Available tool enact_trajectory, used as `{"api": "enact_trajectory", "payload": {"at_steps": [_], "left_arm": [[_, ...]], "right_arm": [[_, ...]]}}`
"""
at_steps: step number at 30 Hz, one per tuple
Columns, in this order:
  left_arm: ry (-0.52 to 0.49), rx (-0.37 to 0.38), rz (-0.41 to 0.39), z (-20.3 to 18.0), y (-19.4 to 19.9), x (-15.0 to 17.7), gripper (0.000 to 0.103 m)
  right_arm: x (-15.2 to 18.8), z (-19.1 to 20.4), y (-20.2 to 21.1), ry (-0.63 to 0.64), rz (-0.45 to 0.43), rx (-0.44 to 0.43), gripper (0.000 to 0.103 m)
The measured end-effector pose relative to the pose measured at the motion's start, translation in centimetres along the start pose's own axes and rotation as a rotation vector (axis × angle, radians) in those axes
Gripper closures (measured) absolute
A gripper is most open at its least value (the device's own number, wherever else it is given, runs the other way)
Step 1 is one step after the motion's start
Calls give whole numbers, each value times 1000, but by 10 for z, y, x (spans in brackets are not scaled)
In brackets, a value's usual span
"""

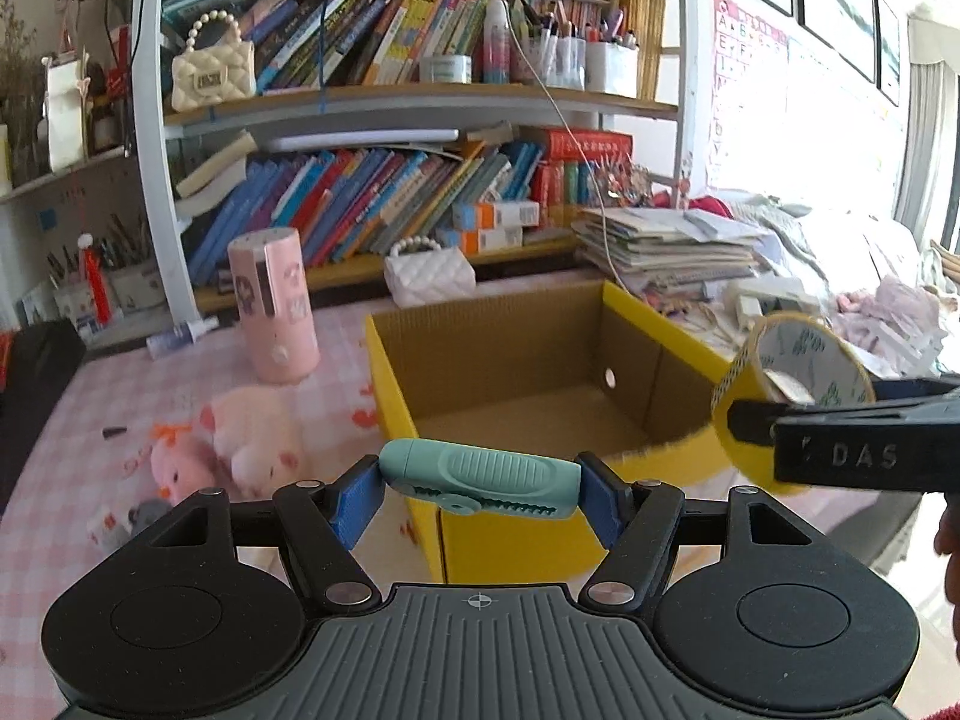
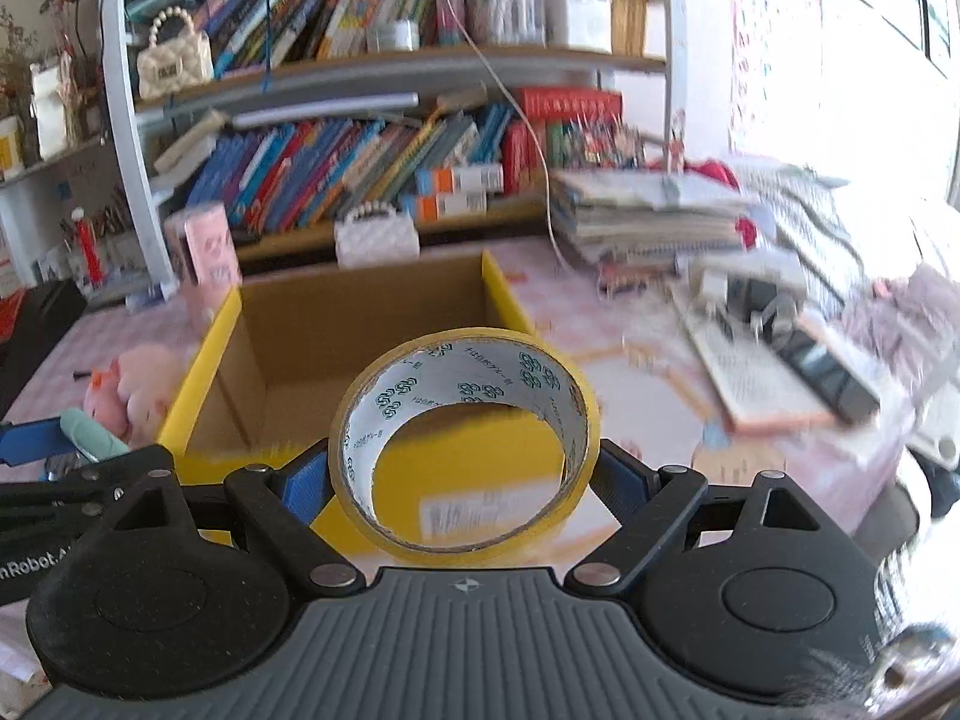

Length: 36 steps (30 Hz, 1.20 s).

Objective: Organize objects
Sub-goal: 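Carry the tape roll with the right tool toward the cardboard box while the left tool holds the mint-green object, then drop the tape roll into the box with the right tool while the left tool releases the mint-green object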

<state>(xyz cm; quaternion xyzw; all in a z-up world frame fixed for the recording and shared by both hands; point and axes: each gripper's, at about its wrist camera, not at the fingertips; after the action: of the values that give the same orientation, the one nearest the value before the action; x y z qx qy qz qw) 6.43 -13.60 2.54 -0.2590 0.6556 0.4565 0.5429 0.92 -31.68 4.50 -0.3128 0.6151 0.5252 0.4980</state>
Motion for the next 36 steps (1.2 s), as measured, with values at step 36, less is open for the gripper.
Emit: {"api": "enact_trajectory", "payload": {"at_steps": [36], "left_arm": [[-2, -83, 245, -47, -150, 2, 34]], "right_arm": [[-44, 15, -209, 119, 302, -414, 15]]}}
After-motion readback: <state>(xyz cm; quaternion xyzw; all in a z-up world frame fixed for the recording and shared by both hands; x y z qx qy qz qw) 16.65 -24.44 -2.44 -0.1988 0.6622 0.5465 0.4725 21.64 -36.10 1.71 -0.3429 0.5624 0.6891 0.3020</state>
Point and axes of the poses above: each gripper's, at about its wrist camera, not at the fingertips, and y roughly against the way its jaws point, z to its left, x to its underside, and after that the axes turned 13 degrees about -z, right-handed
